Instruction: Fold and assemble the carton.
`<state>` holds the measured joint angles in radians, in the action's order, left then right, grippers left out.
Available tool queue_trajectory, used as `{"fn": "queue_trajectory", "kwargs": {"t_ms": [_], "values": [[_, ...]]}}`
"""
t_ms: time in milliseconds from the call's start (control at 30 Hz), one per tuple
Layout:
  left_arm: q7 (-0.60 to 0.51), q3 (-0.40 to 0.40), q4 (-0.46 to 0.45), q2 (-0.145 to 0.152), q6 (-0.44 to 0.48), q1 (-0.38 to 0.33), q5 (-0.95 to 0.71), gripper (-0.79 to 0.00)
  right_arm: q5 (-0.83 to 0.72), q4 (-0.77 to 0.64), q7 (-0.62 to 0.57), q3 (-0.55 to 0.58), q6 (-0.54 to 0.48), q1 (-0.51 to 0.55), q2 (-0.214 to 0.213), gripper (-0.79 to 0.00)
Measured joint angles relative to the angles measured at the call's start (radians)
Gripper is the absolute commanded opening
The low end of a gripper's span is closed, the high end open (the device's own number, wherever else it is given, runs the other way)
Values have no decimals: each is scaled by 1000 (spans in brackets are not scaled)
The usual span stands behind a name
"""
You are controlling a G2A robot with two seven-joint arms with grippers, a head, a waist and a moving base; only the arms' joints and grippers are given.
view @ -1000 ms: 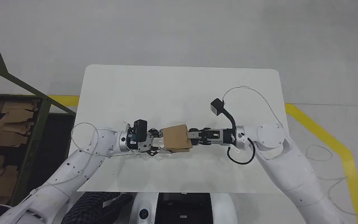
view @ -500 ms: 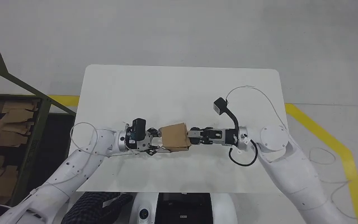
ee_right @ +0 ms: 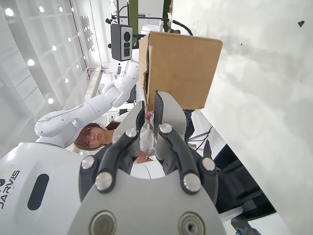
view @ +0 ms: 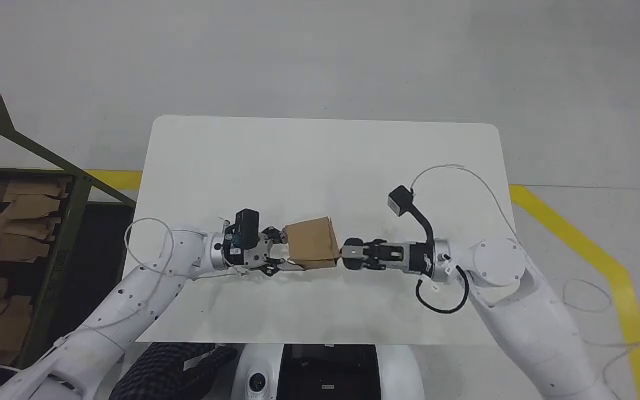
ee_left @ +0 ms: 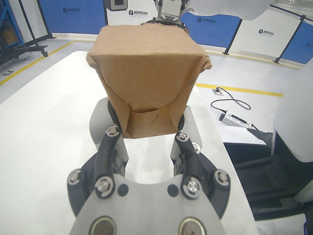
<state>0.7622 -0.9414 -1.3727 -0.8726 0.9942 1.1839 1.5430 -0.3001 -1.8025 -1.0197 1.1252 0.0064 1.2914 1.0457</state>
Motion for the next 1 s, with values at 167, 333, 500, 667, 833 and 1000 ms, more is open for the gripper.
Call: {"fn": "queue_trajectory", "kwargs": {"t_ms": [167,333,500,667,833,1000], "values": [[-4,-2,-1,0,-2,2,1,-486,4,3,-2,-12,0,-10,1,-785],[-9,-4,-3,-1,0,3,0,-486,4,13,-6,-32,4,-29,4,-785],[-14,-7,-6,-1,1,4,-1,-486,4,29,-10,-59,7,-57,10,-785],[-20,-9,-7,-1,4,4,-5,-483,1,41,-12,-75,9,-74,13,-763],[-23,-9,-5,-3,7,3,-9,-483,-18,46,-7,-64,-7,-69,12,-727],[-20,-8,-2,-4,7,3,-8,-480,-29,32,-8,-29,-21,-39,4,-723]]}}
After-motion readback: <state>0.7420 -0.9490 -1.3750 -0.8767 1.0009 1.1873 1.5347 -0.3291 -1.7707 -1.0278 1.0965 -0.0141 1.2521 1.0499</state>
